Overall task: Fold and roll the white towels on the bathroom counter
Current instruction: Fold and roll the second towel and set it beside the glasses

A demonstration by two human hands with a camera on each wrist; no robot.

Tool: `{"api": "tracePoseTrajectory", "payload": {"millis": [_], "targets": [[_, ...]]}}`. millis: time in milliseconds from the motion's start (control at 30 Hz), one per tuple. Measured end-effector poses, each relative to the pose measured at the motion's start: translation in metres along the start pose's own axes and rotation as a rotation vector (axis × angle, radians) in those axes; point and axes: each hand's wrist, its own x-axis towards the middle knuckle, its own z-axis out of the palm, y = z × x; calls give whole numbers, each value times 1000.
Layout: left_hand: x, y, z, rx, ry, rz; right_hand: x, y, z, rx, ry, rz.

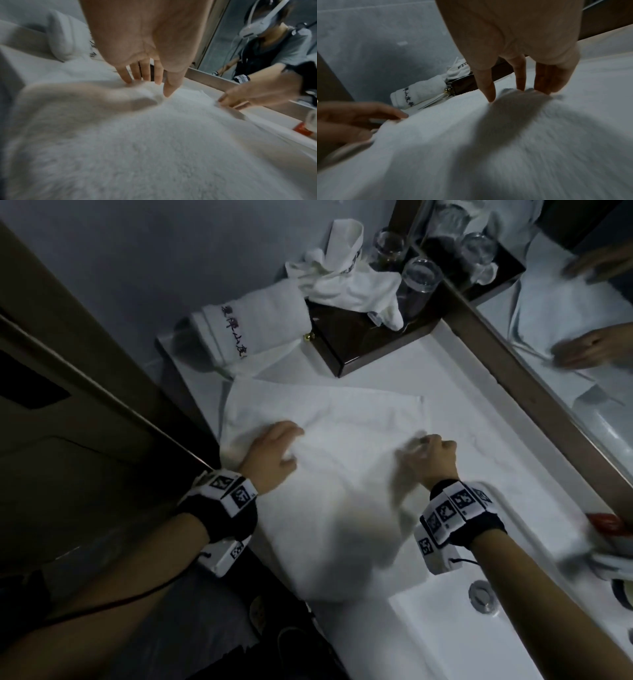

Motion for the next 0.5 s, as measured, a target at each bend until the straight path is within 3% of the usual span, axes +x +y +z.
{"api": "tracePoseTrajectory", "payload": {"millis": [100, 333, 400, 500], "targets": [[19, 0, 15, 71, -102, 9, 24, -16, -4, 50, 3, 41], [38, -5, 21, 238, -237, -94, 69, -22, -12, 153, 18, -20], [48, 0, 18, 222, -182, -130, 75, -19, -11, 202, 33, -40], [74, 10, 13, 233, 19, -108, 80, -21, -10, 219, 33, -62]]}}
